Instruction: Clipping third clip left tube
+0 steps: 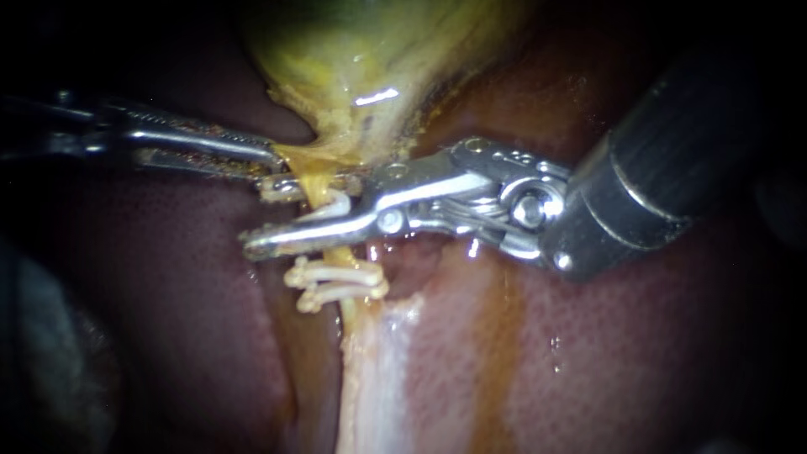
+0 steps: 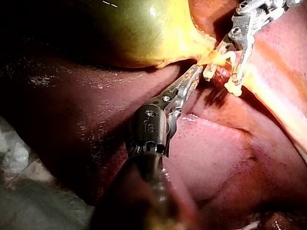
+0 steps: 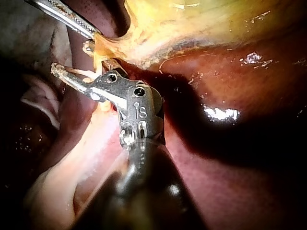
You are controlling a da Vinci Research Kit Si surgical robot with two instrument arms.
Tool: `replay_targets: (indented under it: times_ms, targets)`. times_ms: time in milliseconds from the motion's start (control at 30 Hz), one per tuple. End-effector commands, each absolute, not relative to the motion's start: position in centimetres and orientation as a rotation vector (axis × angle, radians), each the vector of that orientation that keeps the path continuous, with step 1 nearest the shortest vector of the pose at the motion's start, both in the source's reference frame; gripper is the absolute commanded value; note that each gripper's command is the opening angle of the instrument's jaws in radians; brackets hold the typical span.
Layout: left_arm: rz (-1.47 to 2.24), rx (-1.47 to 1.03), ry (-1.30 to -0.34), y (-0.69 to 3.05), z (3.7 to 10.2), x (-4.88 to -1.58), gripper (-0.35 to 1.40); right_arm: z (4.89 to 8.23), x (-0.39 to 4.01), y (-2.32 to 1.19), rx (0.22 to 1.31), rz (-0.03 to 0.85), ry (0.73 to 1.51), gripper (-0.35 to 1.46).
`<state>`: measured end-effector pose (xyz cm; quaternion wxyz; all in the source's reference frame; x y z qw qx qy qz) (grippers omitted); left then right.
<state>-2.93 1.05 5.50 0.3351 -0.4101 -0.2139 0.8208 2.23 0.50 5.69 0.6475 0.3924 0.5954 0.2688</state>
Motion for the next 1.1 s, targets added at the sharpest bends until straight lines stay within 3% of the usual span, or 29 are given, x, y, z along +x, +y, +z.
replay_targets:
  times_ms: [33, 567, 833, 1000, 1100]
  targets:
    - [2.142, -1.071, -0.559, 1.05, 5.5, -2.93, -0.35, 5.64, 2.24, 0.5, 0.895, 0.612, 1.357, 0.44]
    - [2.142, -1.071, -0.559, 1.06, 5.5, -2.92, -0.35, 5.52, 2.19, 0.57, 0.904, 0.617, 1.36, 0.34]
    - [2.142, -1.071, -0.559, 1.06, 5.5, -2.92, -0.35, 5.53, 2.08, 0.58, 0.937, 0.646, 1.344, -0.05]
    - [2.142, -1.071, -0.559, 1.06, 5.5, -2.92, -0.35, 5.54, 2.03, 0.56, 1.002, 0.71, 1.306, -0.35]
    - [2.142, -1.071, -0.559, 1.06, 5.51, -2.92, -0.35, 5.53, 1.98, 0.55, 1.028, 0.729, 1.296, -0.35]
